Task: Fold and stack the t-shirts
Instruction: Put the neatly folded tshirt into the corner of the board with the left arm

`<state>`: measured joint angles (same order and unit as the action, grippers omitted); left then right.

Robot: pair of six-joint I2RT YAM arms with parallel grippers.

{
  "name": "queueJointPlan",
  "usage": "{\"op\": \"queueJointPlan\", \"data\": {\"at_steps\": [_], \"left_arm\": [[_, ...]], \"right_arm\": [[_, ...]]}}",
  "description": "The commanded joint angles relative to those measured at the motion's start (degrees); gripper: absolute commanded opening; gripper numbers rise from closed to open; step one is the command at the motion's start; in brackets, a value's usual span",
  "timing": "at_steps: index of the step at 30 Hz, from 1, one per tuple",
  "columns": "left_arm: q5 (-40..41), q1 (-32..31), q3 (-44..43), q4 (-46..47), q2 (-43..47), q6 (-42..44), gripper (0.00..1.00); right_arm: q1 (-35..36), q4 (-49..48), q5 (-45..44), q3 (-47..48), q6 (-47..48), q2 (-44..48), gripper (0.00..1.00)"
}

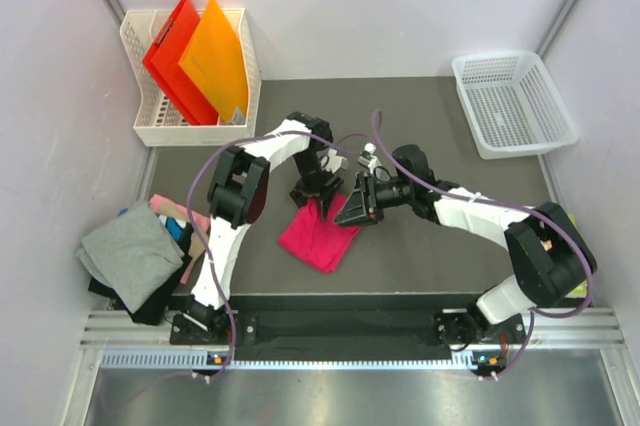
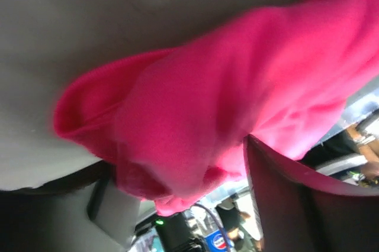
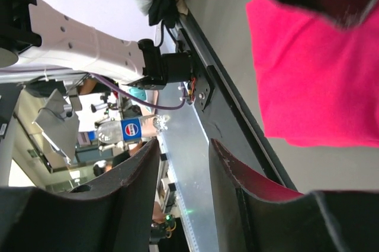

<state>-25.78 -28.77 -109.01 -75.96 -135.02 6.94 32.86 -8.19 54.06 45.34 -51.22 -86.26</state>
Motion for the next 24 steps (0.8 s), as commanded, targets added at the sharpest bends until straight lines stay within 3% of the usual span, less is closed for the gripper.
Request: {"op": "queueJointPlan", "data": {"at_steps": [1,8,9,11,19,24], "left_arm": [[12.8,-1.5,2.5,20.3,-6.6,3.1,0.58],[12.9,-2.6,3.4,20.9,-6.7,2.6,0.33],[12.9,-2.8,3.5,21.0,-6.6,2.5,0.16],[13.2,-3.3,3.7,21.2,-6.3,2.1,0.0],[11.2,-3.4,4.5,20.2,-0.5,1.3,0.0],[7.9,-1.4,-2.3,12.8,4.5,-0.3,0.0]], "right_arm": [[0.4,-3.2,1.6,-0.6,0.8,2.4,0.4],[0.3,-0.8,1.9,0.2,1.7,5.1,0.45],[0.1,-0.3,1.8,0.3,2.3,5.4,0.45],[-0.1,1.0,1.7,0.5,2.7,6.1,0.45],[-1.1,3.3,1.3,0.4,3.8,8.4,0.44],[-1.8,6.3,0.8,1.5,5.3,9.6,0.42]]}}
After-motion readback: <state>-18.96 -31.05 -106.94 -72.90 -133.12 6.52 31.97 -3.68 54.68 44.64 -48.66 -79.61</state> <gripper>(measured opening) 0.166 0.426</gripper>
